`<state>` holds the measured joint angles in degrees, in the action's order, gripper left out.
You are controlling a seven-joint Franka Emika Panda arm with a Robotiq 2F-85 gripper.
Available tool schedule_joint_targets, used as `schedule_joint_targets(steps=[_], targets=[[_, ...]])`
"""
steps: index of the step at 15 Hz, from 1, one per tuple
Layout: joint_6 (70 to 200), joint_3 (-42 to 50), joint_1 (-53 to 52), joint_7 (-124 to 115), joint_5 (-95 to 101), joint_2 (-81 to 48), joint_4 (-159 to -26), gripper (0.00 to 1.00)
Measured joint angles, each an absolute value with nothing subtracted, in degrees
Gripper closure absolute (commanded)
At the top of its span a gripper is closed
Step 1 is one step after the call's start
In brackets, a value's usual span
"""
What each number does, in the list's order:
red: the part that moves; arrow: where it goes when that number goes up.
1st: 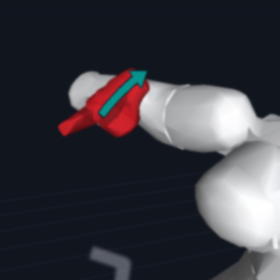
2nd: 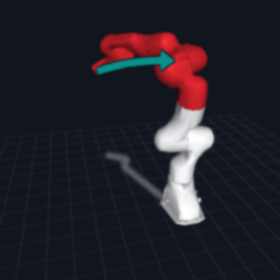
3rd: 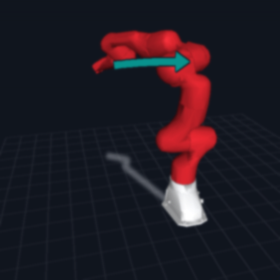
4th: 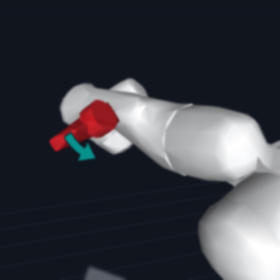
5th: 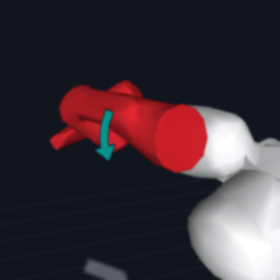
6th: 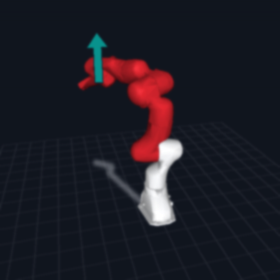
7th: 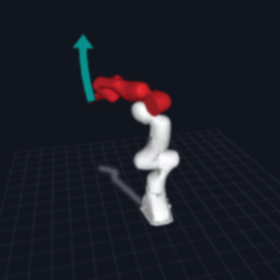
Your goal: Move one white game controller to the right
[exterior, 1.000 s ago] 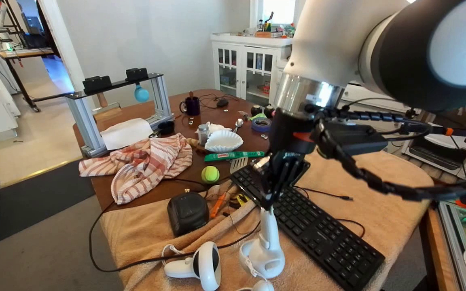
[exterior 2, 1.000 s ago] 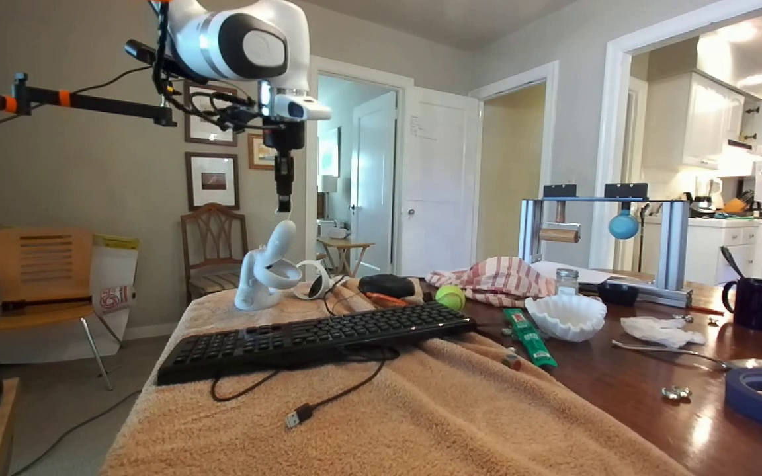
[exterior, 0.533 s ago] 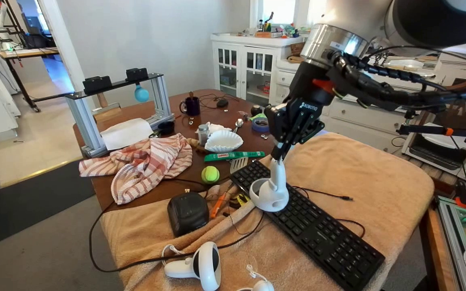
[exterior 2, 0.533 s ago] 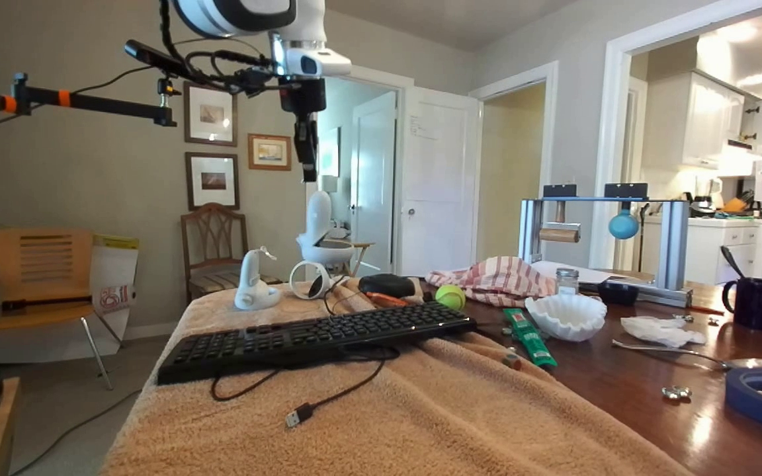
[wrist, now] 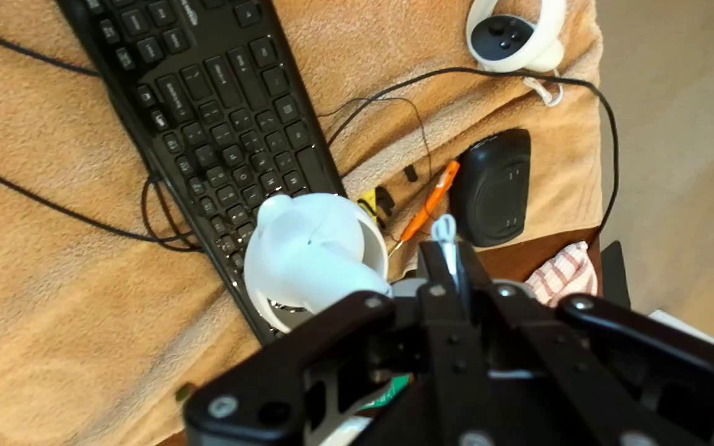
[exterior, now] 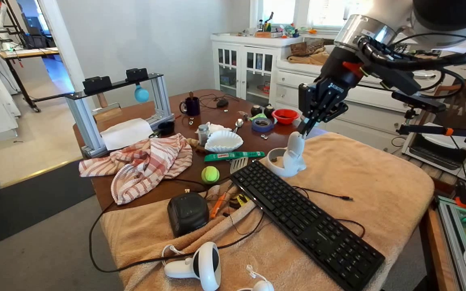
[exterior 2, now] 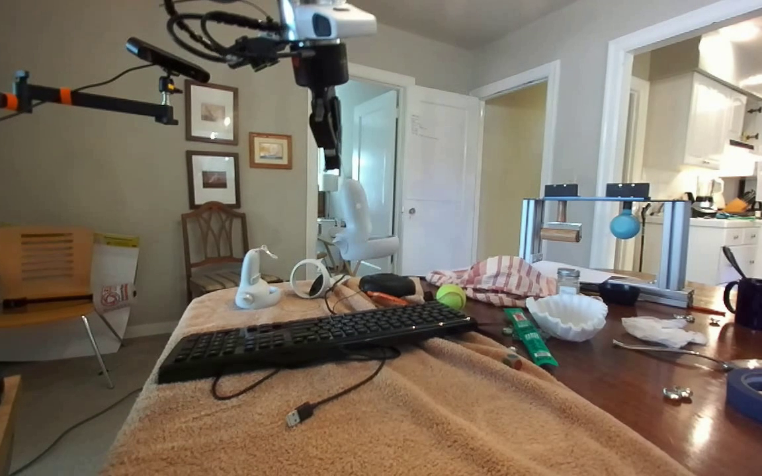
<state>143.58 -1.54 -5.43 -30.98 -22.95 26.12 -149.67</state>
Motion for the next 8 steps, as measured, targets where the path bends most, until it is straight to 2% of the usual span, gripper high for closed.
schedule_joint_targets(steps=[8], targets=[[136.81,11.01,0.85,-10.54,-22.97,32.36,-155.96,0.98]])
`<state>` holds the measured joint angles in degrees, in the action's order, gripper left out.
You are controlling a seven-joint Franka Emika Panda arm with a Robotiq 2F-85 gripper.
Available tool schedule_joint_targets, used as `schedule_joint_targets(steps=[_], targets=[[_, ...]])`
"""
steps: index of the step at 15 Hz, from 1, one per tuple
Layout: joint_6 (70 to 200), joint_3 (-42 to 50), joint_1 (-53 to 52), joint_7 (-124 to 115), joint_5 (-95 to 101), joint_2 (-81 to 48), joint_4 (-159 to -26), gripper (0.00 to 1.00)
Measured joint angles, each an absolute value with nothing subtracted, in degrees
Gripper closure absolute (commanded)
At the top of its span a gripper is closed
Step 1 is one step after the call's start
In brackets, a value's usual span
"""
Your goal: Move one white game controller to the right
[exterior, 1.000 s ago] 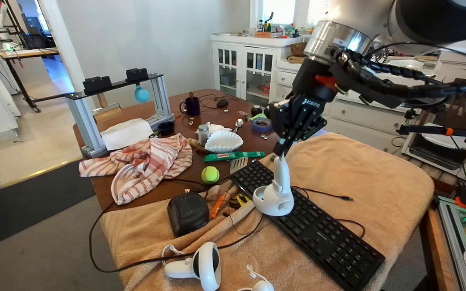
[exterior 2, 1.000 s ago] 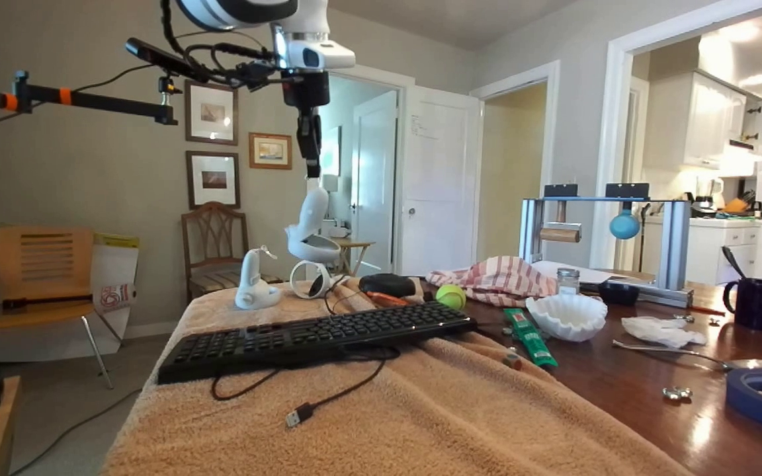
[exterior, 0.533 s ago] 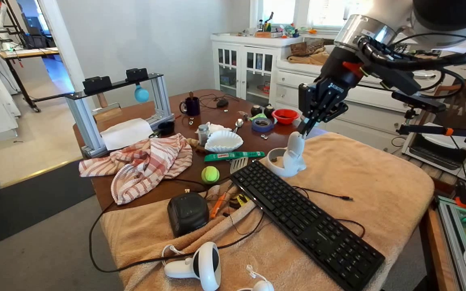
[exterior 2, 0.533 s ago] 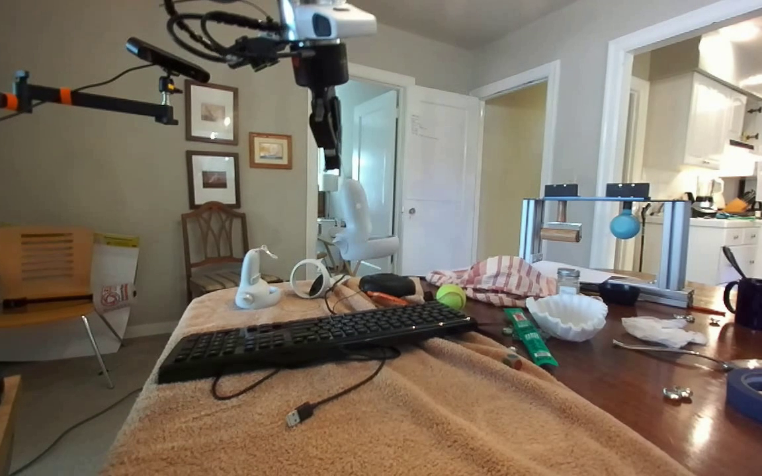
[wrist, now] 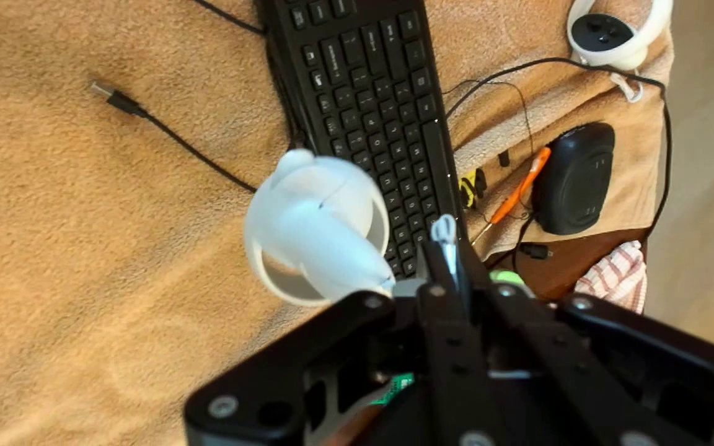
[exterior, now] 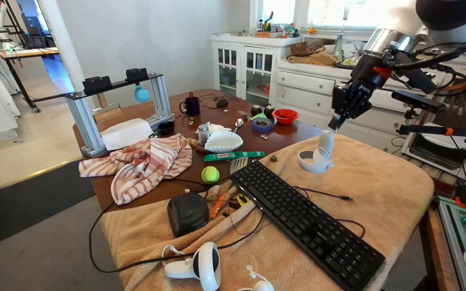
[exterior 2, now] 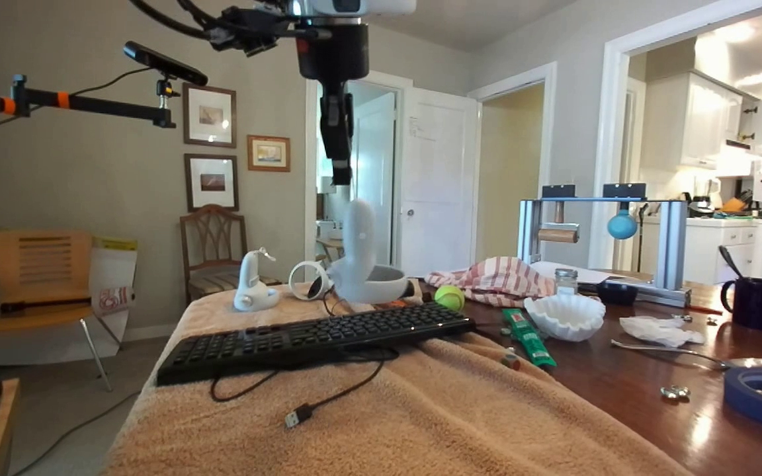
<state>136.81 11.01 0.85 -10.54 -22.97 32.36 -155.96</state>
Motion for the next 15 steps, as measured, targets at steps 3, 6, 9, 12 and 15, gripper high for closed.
schedule_joint_targets(steps=[3,6,9,12,15], targets=[[133.79,15.0,3.8,-4.04,-22.89,32.42,-155.7,0.98],[131.2,17.83,5.71,0.43,-22.9,31.65,-154.66,0.98],[130.07,20.6,6.94,4.27,-22.93,29.97,-153.88,0.98],[129.98,22.93,8.0,7.47,-23.01,27.24,-153.16,0.98],[129.72,24.83,8.43,10.65,-23.74,23.57,-152.66,0.98]])
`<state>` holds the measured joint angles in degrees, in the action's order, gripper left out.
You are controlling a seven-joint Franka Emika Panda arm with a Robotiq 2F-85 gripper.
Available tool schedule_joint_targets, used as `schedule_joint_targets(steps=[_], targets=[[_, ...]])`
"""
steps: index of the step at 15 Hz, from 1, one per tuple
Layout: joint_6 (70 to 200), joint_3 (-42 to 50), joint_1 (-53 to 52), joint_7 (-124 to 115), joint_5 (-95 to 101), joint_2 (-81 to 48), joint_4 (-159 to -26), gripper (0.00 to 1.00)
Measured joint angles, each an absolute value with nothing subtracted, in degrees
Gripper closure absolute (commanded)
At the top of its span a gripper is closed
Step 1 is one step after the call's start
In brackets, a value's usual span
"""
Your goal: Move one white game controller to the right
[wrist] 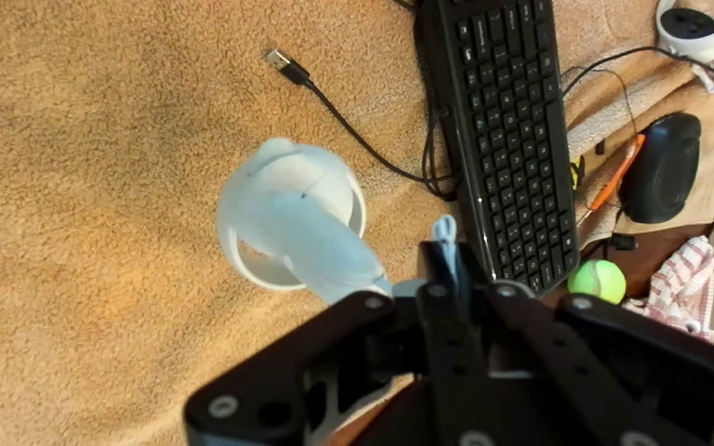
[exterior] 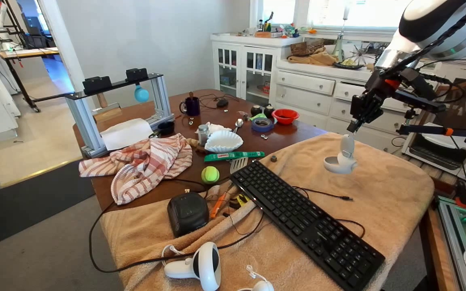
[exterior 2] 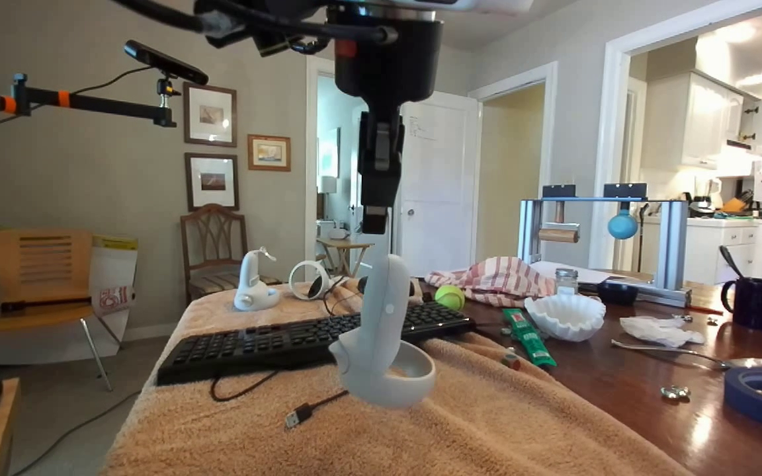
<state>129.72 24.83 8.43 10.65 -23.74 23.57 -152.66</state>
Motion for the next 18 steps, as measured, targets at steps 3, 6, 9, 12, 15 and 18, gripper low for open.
schedule_joint_targets(steps=[3,6,9,12,15,18], targets=[[128.85,25.97,8.51,13.91,-25.45,19.58,-152.13,0.98],[128.8,26.03,8.71,15.91,-26.51,15.7,-151.61,0.98],[128.79,25.36,8.82,16.38,-26.55,12.58,-151.06,0.68],[128.79,23.6,9.19,16.27,-26.54,10.53,-150.2,0.54],[128.6,20.02,10.01,11.87,-23.63,11.91,-149.13,0.32],[124.05,15.21,10.49,3.32,-16.57,17.21,-148.4,0.08]])
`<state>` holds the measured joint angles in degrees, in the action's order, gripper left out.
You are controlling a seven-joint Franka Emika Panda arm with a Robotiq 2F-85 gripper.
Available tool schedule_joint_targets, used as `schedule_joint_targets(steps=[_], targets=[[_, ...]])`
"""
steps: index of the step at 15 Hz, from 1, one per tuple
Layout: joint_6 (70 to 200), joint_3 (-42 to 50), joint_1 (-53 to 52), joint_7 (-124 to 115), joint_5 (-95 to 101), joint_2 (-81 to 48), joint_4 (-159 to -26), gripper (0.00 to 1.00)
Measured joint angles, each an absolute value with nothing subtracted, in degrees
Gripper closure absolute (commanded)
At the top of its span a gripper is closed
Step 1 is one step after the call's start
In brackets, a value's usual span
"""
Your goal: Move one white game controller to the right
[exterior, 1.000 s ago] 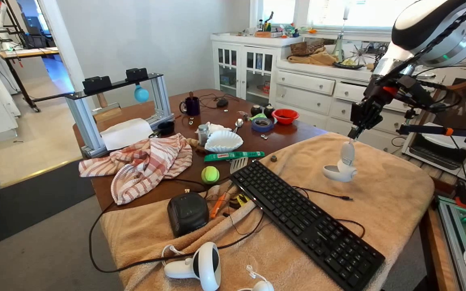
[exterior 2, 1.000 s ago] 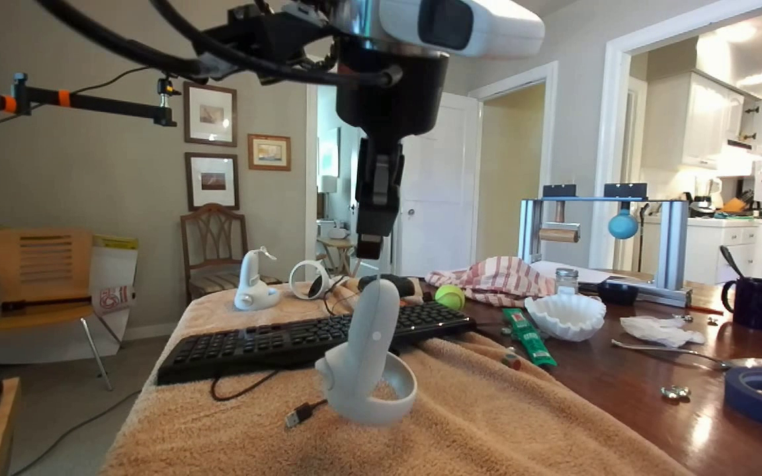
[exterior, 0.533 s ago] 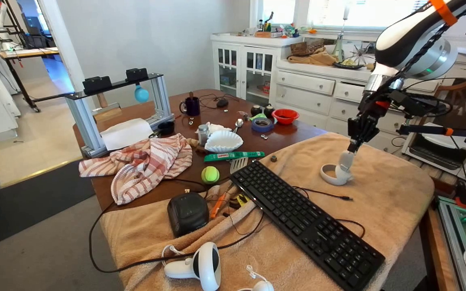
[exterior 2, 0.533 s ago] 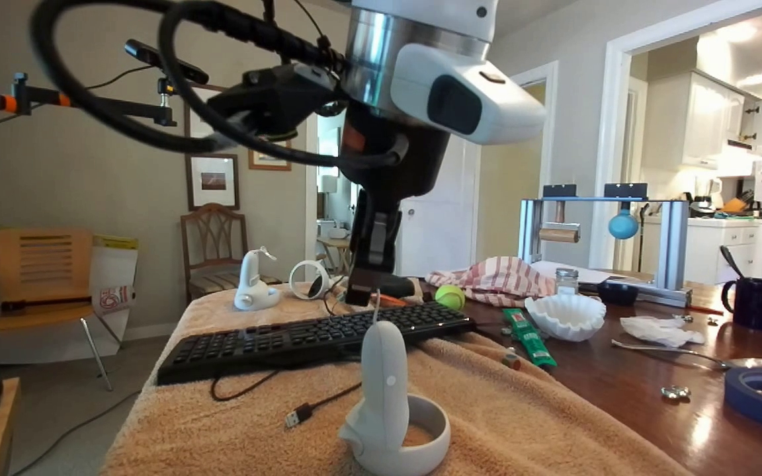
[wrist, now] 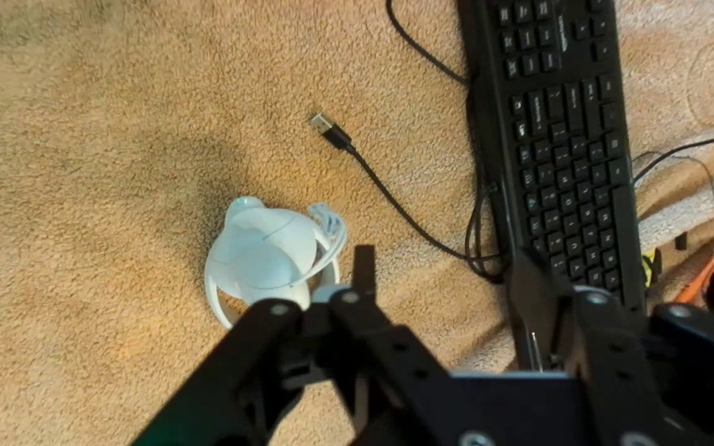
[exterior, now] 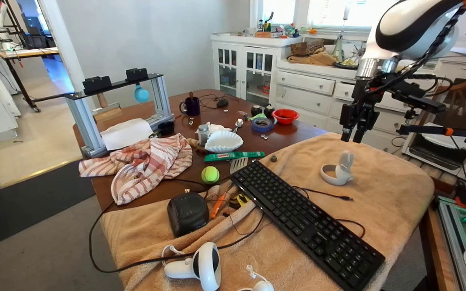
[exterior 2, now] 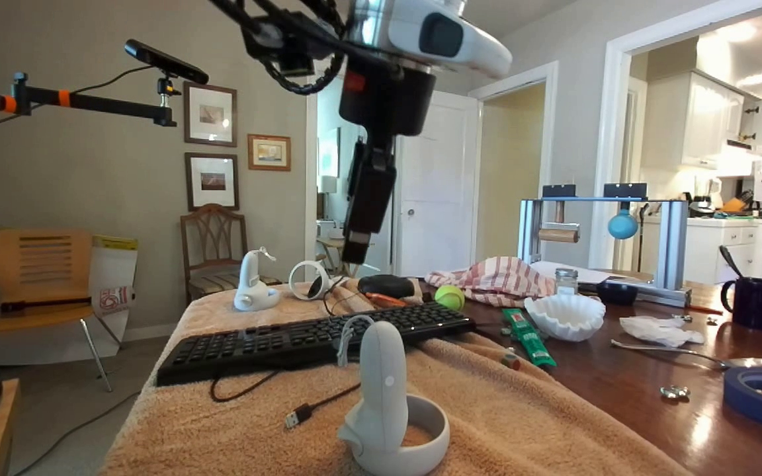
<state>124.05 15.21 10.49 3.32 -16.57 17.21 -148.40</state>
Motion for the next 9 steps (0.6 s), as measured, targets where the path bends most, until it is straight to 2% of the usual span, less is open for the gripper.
schedule_joint_targets(steps=[1,2,9], targets=[[121.44,13.5,10.48,0.75,-15.01,19.42,-148.23,0.01],[118.93,11.69,10.42,-1.81,-14.07,21.52,-148.02,0.0],[112.61,-2.19,9.41,-25.64,-12.19,27.77,-146.08,0.01]])
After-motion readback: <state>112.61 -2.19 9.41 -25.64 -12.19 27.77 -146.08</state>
